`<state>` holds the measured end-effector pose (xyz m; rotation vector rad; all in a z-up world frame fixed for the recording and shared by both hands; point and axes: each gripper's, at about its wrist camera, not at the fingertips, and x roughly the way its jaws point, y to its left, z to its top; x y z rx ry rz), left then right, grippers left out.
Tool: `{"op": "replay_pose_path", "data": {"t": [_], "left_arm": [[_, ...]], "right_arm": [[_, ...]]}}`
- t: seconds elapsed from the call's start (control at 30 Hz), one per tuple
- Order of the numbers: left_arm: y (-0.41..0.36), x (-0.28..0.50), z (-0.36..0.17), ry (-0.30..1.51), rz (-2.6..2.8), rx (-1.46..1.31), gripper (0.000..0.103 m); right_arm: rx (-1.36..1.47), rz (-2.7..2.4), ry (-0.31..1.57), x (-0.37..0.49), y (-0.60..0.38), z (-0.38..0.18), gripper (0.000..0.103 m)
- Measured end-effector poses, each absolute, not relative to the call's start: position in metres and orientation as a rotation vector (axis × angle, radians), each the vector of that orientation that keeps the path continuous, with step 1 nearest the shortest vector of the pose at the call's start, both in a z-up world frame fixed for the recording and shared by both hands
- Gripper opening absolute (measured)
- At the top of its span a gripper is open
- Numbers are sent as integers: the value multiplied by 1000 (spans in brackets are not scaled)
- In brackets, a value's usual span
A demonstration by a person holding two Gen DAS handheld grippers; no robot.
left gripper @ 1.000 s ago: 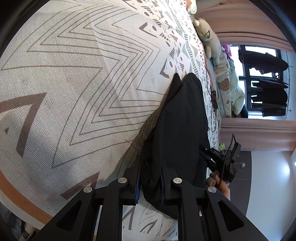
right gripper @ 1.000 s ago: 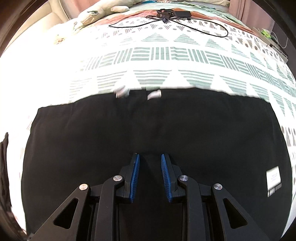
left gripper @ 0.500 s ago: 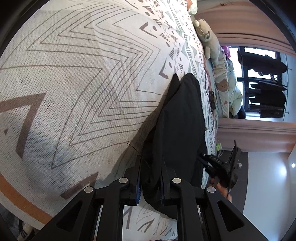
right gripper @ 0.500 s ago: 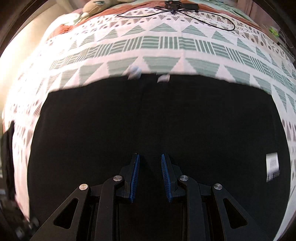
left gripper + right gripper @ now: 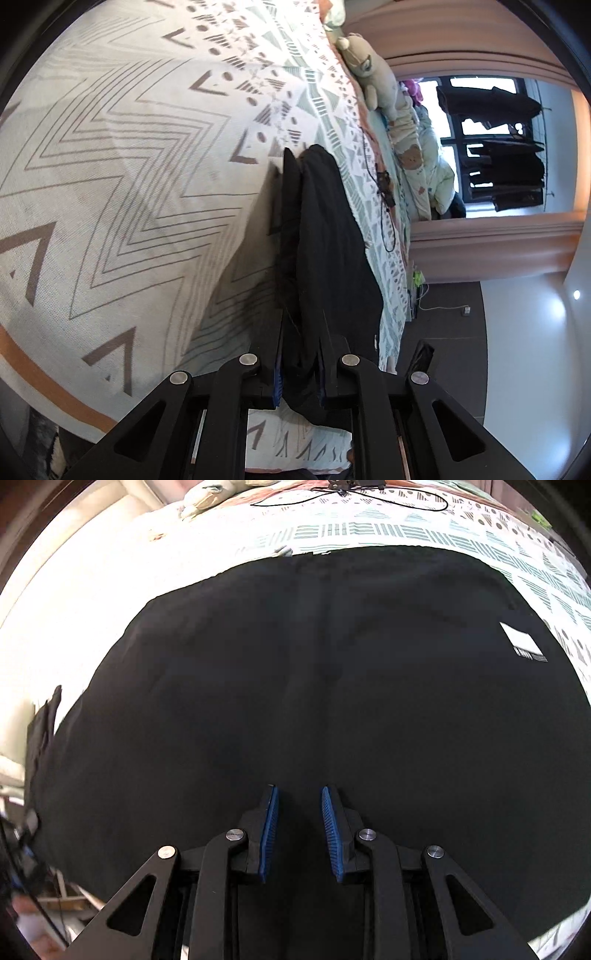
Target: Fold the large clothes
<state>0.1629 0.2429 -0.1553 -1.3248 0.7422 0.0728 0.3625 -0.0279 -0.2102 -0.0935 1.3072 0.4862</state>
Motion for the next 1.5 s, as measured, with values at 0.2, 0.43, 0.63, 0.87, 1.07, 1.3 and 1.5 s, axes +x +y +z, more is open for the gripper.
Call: {"op": "replay_pose_path", "data": {"t": [0.2,0.43,0.63,0.87,1.07,1.3,1.5], "left_arm": [[232,172,-126,719,18,-1253,13],[207,188,-93,716,-32,-1158,13],[175,208,-64,727,-92,-1060,13],[121,233,-39,758,-178,-949,13],[75,258,-18,765,-242,-853,13],[19,289,-20,823,-303,-785,13],[-31,313,-43,906,-356,-749,13]], "right_arm": [[-54,521,1313,325,-45,-209,26],[12,576,1319,281,-62,-209,26],[83,601,1319,272,-74,-221,26],[148,624,1311,272,-79,-242,26],[291,680,1292,281,-128,-223,24],[440,616,1175,287,-213,-189,24],[560,514,1089,284,-290,-178,24]]}}
